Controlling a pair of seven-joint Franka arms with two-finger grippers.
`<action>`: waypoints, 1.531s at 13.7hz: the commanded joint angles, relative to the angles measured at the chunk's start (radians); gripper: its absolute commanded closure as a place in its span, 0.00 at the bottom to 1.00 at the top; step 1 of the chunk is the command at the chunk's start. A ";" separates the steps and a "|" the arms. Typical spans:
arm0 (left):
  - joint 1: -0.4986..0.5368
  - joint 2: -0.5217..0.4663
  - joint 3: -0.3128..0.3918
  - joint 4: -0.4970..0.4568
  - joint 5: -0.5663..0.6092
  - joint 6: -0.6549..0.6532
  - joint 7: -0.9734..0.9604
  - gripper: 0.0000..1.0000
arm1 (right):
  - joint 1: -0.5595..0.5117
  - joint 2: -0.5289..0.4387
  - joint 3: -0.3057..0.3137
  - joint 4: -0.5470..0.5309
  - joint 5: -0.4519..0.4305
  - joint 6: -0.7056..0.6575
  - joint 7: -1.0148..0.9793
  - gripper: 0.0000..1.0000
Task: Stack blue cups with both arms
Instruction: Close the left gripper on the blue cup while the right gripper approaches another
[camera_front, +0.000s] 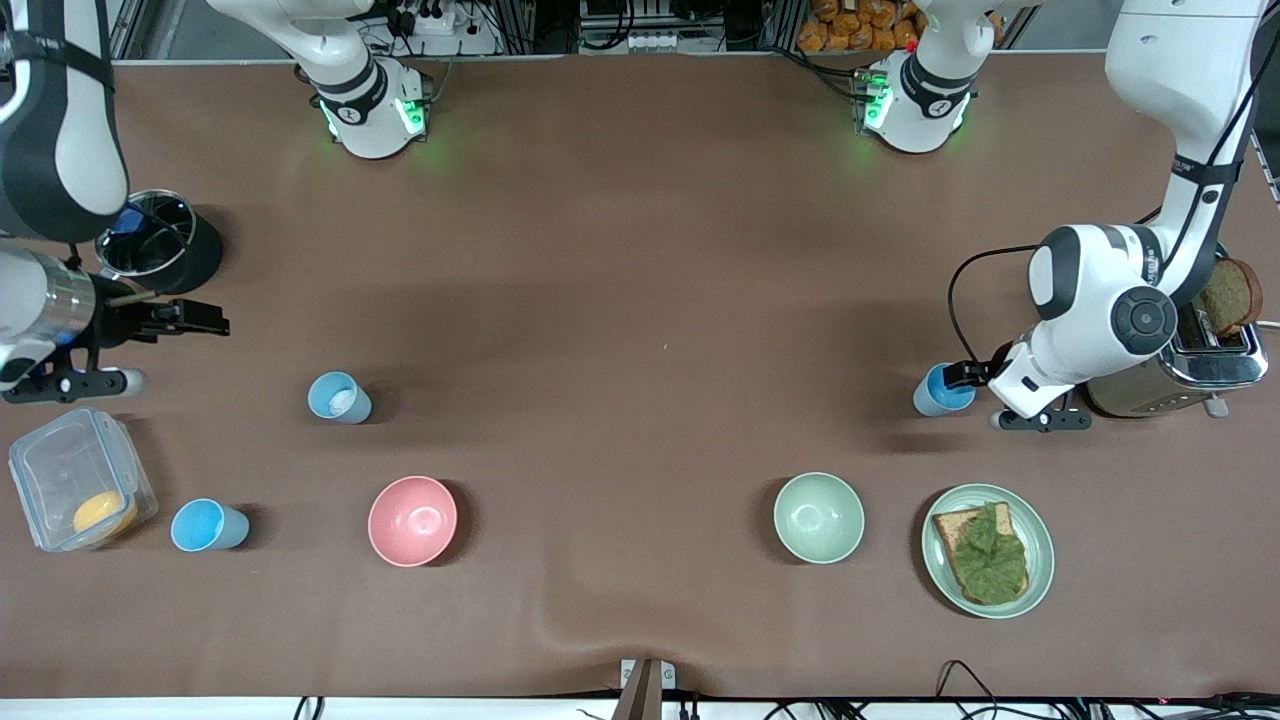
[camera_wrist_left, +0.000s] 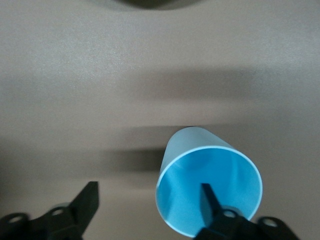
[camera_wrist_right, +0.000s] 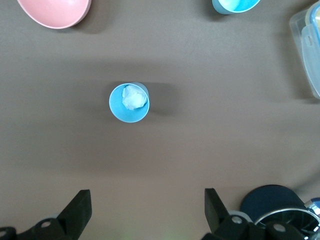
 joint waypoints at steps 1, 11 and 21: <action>0.007 0.021 -0.006 0.010 0.022 0.021 -0.023 1.00 | 0.011 0.035 0.003 -0.086 -0.004 0.116 0.004 0.00; 0.049 -0.063 -0.006 0.033 0.020 0.028 -0.012 1.00 | 0.034 0.169 0.005 -0.356 0.090 0.625 0.010 0.00; 0.047 -0.129 -0.014 0.056 -0.033 0.018 -0.029 1.00 | 0.101 0.219 0.008 -0.361 0.095 0.605 0.074 1.00</action>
